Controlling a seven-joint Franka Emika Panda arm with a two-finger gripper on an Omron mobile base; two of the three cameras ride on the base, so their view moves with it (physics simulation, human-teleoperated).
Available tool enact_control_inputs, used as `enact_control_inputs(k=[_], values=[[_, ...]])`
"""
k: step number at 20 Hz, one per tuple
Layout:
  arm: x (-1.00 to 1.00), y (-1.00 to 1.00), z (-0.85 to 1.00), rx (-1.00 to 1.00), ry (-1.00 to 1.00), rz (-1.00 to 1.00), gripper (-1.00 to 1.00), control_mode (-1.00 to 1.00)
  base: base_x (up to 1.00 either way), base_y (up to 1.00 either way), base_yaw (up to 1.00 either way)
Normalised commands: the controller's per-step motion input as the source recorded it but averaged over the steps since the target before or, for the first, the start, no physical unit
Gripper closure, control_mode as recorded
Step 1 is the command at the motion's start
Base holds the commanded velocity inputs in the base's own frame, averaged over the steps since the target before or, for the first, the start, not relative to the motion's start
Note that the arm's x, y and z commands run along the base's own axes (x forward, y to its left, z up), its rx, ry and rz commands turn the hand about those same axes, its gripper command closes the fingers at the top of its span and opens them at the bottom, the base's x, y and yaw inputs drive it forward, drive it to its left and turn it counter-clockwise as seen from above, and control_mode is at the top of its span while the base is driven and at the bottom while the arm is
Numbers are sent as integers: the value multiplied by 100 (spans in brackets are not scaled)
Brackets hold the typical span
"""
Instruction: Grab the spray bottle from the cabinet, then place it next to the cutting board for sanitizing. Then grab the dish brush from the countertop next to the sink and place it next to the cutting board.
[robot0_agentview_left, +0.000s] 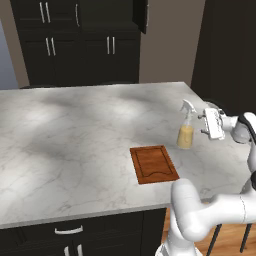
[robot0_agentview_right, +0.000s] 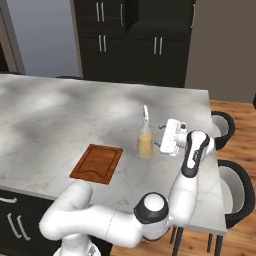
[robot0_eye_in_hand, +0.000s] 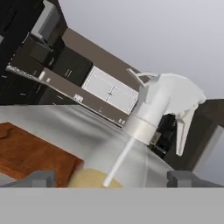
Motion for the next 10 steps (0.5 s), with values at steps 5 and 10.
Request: enact_control_inputs(k=[5,10], values=[[-61,-37,0,2,-2,-21,-100,-100,0,0,0],[-100,-8,1,0,0,-29,-100,-100,0,0,0]])
